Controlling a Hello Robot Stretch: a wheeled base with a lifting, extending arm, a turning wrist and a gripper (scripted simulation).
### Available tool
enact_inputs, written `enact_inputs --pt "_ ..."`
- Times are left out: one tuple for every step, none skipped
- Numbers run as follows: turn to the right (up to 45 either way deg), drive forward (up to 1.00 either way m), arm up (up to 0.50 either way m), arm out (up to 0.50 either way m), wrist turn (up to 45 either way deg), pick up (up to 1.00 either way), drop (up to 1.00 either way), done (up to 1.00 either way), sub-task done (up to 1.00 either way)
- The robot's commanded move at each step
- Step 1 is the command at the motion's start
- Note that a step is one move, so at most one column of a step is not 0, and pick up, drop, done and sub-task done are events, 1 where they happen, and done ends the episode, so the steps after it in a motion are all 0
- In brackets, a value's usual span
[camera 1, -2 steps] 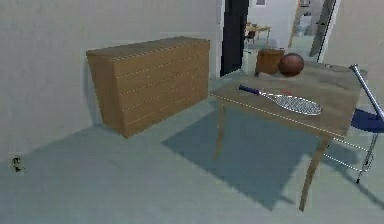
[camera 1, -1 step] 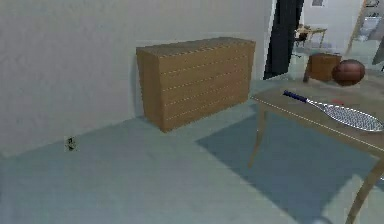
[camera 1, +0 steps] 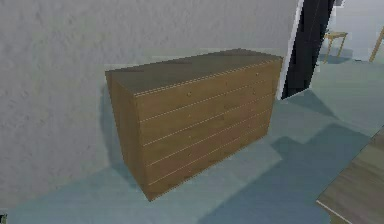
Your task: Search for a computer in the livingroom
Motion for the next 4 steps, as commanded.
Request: enact_inputs --pt "-6.0 0.00 0.00 0.00 0.0 0.00 0.00 0.00 0.00" --pt "0.0 0.60 0.00 0.00 0.0 0.00 0.00 0.00 0.00" --pt "45.0 0.00 0.00 0.00 0.0 0.00 0.00 0.00 0.00" --pt "9.0 0.00 0.00 0.00 0.0 0.00 0.00 0.00 0.00"
